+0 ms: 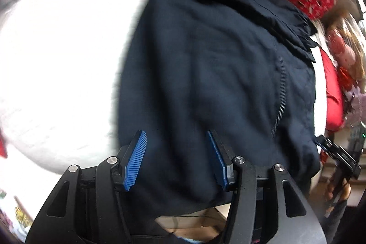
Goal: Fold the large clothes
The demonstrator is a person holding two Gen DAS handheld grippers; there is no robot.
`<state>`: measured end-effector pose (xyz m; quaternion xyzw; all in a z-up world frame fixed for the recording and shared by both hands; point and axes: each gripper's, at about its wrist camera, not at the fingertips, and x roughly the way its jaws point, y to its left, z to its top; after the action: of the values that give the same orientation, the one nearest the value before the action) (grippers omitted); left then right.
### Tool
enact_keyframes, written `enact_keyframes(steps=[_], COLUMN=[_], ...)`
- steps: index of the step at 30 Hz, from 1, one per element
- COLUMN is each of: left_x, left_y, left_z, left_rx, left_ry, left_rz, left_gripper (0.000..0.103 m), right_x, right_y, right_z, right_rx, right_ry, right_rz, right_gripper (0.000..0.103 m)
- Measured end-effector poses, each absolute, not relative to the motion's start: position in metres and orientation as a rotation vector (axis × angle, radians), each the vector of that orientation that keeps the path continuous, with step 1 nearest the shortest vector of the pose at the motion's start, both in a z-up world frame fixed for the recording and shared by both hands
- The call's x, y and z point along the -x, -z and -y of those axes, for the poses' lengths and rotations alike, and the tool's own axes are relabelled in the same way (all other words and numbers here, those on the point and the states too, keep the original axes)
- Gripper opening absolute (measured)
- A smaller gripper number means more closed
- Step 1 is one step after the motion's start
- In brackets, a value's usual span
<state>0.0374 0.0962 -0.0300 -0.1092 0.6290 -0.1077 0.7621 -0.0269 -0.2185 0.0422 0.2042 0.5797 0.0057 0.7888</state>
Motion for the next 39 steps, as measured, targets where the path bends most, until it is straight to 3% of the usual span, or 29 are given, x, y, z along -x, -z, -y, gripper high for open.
enact_keyframes(steps=[4,10,16,18,19,21,22,26,33,39], left_x=[-0.016,0.015,0.029,0.033,0.034,0.032,0.032,0.034,0.011,-0.022], left_y=[0.044,0.09,0.092,0.088,0.087,0.086,0.081,0.05,-0.013,-0.042], left_z=[-0.133,-0.15,-0.124,-0.119,-0.118,-0.116,-0.12,-0.138,-0.171,-0.163], left_rx=[0.297,0.415,0.304,0.311,0.304,0.32,0.334,0.463,0.646,0.7], left_ry=[0.202,0.328,0.419,0.459,0.476,0.493,0.5,0.57,0.623,0.598], left_rz=[-1.409,-1.531,-1.486,-1.469,-1.47,-1.474,-1.463,-1.392,-1.208,-1.131], left_gripper=[0.058,0.058,0.059,0.041,0.013,0.009,0.009,0.008,0.008,0.008], right_x=[0.067,0.092,0.096,0.093,0.094,0.097,0.098,0.103,0.108,0.088], right_y=[-0.05,-0.036,-0.02,-0.02,-0.021,-0.021,-0.019,-0.034,-0.102,-0.127], right_z=[0.236,0.24,0.213,0.202,0.2,0.189,0.181,0.17,0.198,0.212], right_rx=[-0.422,-0.458,-0.422,-0.344,-0.318,-0.244,-0.187,-0.179,-0.539,-0.675], right_ry=[0.025,0.024,-0.141,-0.176,-0.192,-0.248,-0.277,-0.378,-0.565,-0.578], right_rz=[-1.208,-1.241,-1.312,-1.316,-1.313,-1.308,-1.328,-1.268,-0.905,-0.754], right_gripper=[0.068,0.069,0.07,0.07,0.066,0.03,0.007,0.005,0.005,0.005])
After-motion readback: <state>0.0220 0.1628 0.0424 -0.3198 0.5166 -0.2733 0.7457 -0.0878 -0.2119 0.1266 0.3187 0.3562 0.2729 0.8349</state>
